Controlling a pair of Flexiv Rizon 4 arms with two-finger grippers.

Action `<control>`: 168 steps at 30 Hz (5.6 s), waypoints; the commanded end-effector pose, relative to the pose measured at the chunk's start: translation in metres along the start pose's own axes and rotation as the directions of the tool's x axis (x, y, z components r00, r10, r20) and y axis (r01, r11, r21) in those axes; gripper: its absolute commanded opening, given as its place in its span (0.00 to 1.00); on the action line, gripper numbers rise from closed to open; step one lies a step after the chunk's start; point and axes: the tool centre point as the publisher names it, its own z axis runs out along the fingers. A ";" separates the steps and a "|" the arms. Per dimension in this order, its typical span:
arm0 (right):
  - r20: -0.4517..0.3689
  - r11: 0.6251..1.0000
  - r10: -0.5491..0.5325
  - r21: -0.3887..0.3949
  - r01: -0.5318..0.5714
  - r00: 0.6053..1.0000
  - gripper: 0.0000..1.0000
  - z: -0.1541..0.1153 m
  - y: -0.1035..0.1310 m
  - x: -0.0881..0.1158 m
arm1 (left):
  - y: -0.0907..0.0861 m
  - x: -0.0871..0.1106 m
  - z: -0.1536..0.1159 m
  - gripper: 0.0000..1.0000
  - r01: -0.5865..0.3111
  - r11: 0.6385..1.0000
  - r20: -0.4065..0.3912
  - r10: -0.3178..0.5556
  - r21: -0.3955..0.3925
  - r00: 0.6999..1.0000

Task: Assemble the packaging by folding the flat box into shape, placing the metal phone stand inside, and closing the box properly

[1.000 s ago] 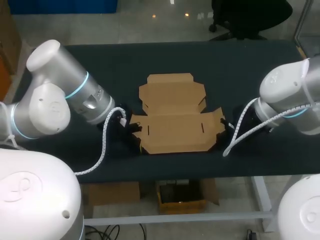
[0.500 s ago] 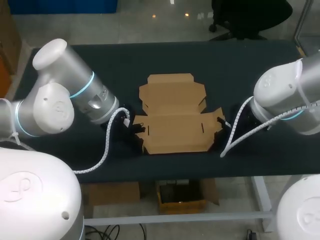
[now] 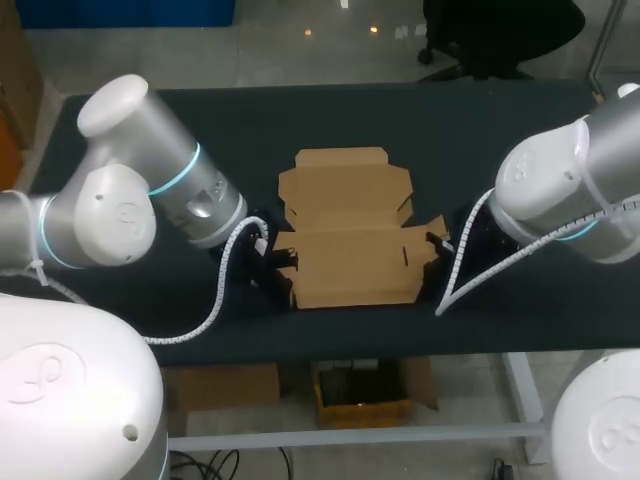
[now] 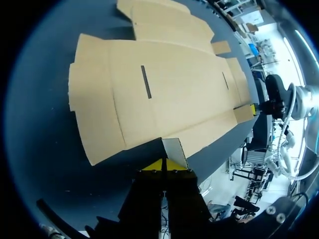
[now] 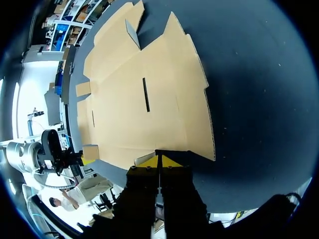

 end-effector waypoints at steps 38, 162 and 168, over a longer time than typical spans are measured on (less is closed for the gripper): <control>0.048 0.998 0.020 0.057 -0.023 0.999 0.00 0.001 0.005 0.005 | -0.012 0.014 0.001 0.00 -0.001 1.000 0.066 0.001 -0.001 0.998; 0.227 0.996 -0.080 0.050 0.070 0.971 0.00 0.034 -0.022 0.016 | -0.011 0.034 0.040 0.00 0.018 0.998 0.200 -0.030 0.062 0.979; 0.279 0.998 -0.061 0.022 0.057 0.958 0.00 0.038 -0.027 0.015 | -0.011 0.032 0.043 0.00 0.037 0.998 0.219 -0.045 0.042 0.975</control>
